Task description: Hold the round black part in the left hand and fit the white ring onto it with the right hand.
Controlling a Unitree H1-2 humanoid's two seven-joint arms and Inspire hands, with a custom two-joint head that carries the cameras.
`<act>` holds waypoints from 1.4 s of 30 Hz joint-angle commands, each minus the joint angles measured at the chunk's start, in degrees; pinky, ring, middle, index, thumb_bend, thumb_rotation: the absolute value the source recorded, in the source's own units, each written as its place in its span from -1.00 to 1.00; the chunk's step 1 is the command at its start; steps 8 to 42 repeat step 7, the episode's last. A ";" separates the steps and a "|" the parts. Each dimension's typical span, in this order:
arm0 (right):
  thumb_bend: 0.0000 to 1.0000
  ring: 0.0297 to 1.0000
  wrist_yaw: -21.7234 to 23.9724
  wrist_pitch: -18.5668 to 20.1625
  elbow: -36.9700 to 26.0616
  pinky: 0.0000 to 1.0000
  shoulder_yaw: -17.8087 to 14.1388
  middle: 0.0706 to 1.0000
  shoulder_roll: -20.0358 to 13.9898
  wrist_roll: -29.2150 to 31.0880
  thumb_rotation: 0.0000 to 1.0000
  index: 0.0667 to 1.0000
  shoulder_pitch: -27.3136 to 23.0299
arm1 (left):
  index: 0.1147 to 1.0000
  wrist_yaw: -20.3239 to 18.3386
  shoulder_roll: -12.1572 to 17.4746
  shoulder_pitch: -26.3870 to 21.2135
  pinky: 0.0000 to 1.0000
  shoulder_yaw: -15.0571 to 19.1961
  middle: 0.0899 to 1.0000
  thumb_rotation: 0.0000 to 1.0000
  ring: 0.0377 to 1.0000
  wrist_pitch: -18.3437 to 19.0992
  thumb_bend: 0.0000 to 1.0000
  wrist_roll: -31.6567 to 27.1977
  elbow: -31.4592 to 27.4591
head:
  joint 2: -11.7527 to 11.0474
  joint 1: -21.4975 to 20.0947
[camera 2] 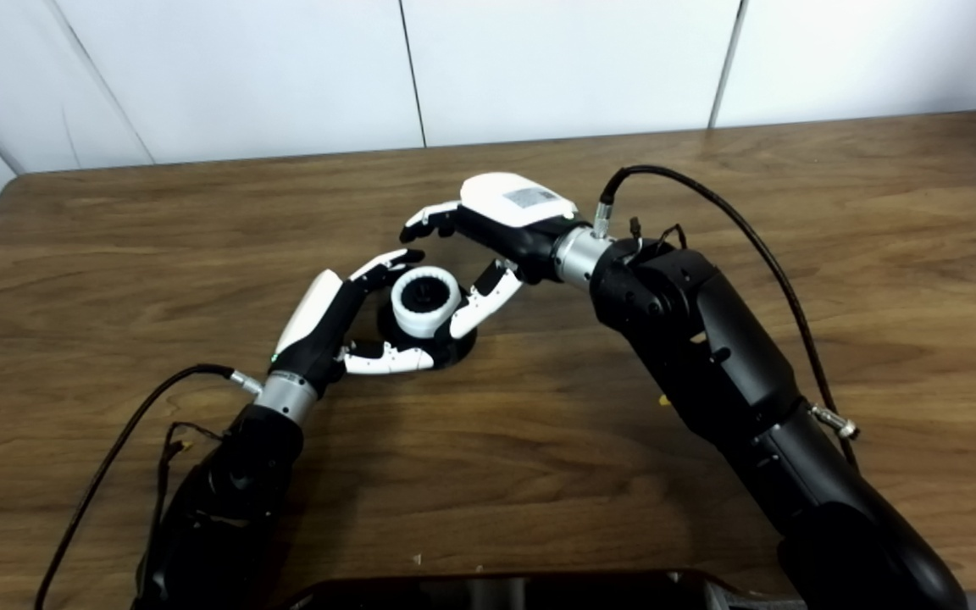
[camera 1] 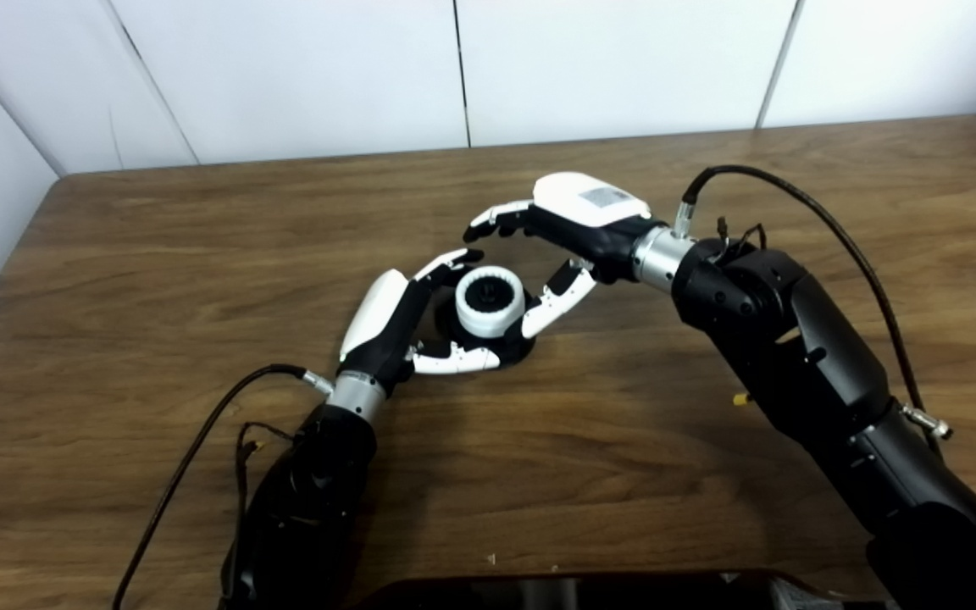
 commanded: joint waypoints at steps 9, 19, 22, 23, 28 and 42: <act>0.98 0.53 -3.33 -0.82 -0.62 0.34 -2.42 0.62 0.10 2.18 -0.10 0.59 -1.01 | 0.68 1.39 0.22 -0.75 0.62 1.00 0.60 -0.23 0.64 -0.76 1.00 -0.91 -1.07 | -0.26 0.04; 0.98 0.53 -3.33 -0.82 -0.62 0.34 -2.42 0.62 0.10 2.18 -0.10 0.59 -1.01 | 0.68 1.39 0.22 -0.75 0.62 1.00 0.60 -0.23 0.64 -0.76 1.00 -0.91 -1.07 | -0.26 0.04; 0.98 0.53 -3.33 -0.82 -0.62 0.34 -2.42 0.62 0.10 2.18 -0.10 0.59 -1.01 | 0.68 1.39 0.22 -0.75 0.62 1.00 0.60 -0.23 0.64 -0.76 1.00 -0.91 -1.07 | -0.26 0.04; 0.98 0.53 -3.33 -0.82 -0.62 0.34 -2.42 0.62 0.10 2.18 -0.10 0.59 -1.01 | 0.68 1.39 0.22 -0.75 0.62 1.00 0.60 -0.23 0.64 -0.76 1.00 -0.91 -1.07 | -0.26 0.04; 0.98 0.53 -3.33 -0.82 -0.62 0.34 -2.42 0.62 0.10 2.18 -0.10 0.59 -1.01 | 0.68 1.39 0.22 -0.75 0.62 1.00 0.60 -0.23 0.64 -0.76 1.00 -0.91 -1.07 | -0.26 0.04; 0.98 0.53 -3.33 -0.82 -0.62 0.34 -2.42 0.62 0.10 2.18 -0.10 0.59 -1.01 | 0.68 1.39 0.22 -0.75 0.62 1.00 0.60 -0.23 0.64 -0.76 1.00 -0.91 -1.07 | -0.26 0.04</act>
